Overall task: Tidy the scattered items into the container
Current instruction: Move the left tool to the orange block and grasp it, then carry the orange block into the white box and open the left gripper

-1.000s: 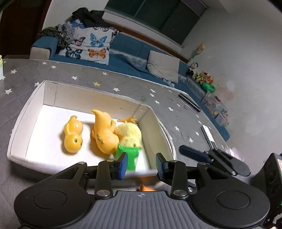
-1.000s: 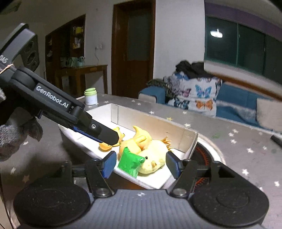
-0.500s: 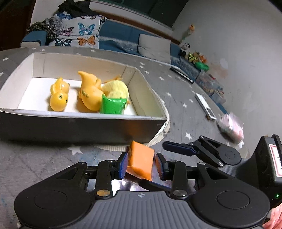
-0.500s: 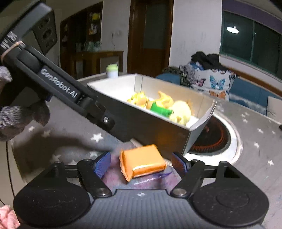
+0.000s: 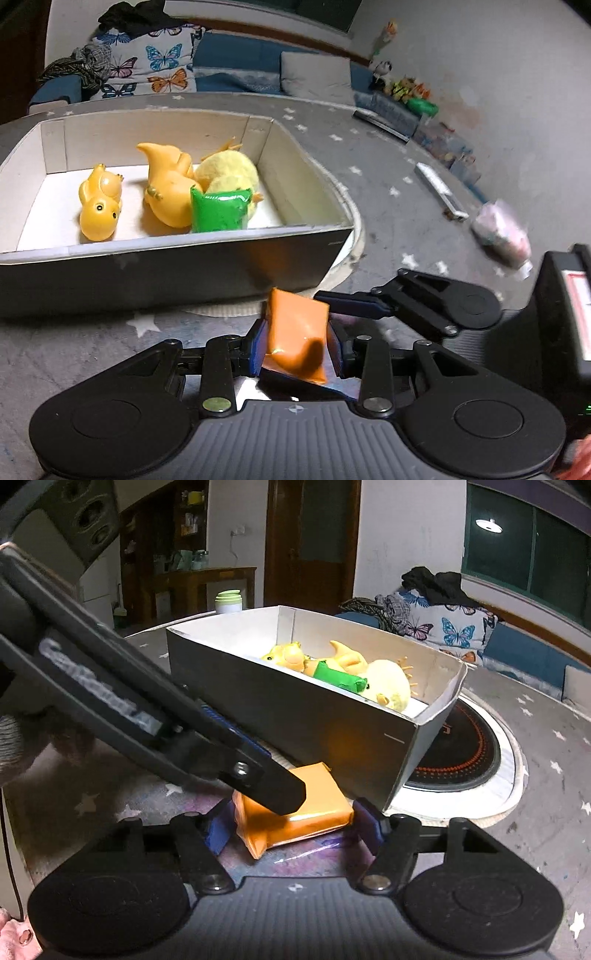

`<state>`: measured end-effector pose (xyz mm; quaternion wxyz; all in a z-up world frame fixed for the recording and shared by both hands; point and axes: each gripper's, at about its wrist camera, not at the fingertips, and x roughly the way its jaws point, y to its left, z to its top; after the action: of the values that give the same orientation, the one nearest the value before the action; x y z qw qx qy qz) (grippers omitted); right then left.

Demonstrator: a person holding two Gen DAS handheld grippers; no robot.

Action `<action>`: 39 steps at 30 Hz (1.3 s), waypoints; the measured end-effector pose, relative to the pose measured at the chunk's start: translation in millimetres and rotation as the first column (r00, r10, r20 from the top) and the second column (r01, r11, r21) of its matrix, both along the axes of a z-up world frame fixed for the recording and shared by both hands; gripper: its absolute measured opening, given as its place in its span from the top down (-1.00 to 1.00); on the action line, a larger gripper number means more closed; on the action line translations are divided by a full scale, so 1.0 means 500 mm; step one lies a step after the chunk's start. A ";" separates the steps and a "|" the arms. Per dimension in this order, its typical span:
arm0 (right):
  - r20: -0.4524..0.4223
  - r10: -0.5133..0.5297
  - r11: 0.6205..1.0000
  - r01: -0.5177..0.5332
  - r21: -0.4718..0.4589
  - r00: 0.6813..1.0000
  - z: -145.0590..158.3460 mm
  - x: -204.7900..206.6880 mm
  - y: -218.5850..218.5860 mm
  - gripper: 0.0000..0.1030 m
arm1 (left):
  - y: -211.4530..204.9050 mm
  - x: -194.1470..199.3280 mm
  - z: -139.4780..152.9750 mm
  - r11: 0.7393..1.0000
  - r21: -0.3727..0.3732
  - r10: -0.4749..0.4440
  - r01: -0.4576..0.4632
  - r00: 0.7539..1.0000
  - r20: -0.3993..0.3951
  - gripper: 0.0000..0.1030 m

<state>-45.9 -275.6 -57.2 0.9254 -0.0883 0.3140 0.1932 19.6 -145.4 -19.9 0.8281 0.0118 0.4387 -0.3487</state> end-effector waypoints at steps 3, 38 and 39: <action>0.003 0.000 1.000 0.000 0.001 1.000 0.000 -0.002 0.003 -0.33 | -0.009 -0.002 -0.005 1.000 0.030 -0.005 0.005 1.000 0.008 0.26; 0.205 0.138 0.985 -0.113 -0.130 0.969 0.129 0.043 0.107 -0.31 | 0.056 0.036 0.138 0.996 0.045 0.063 -0.072 0.981 0.185 0.24; 0.207 0.142 0.984 -0.116 -0.133 0.968 0.132 0.059 0.114 -0.31 | 0.059 0.051 0.140 0.996 0.040 0.068 -0.077 0.981 0.179 0.24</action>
<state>-16.3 -218.5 9.0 0.9324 -0.1844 0.2161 0.2232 44.9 -116.0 50.1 0.8756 0.0462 0.3711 -0.3056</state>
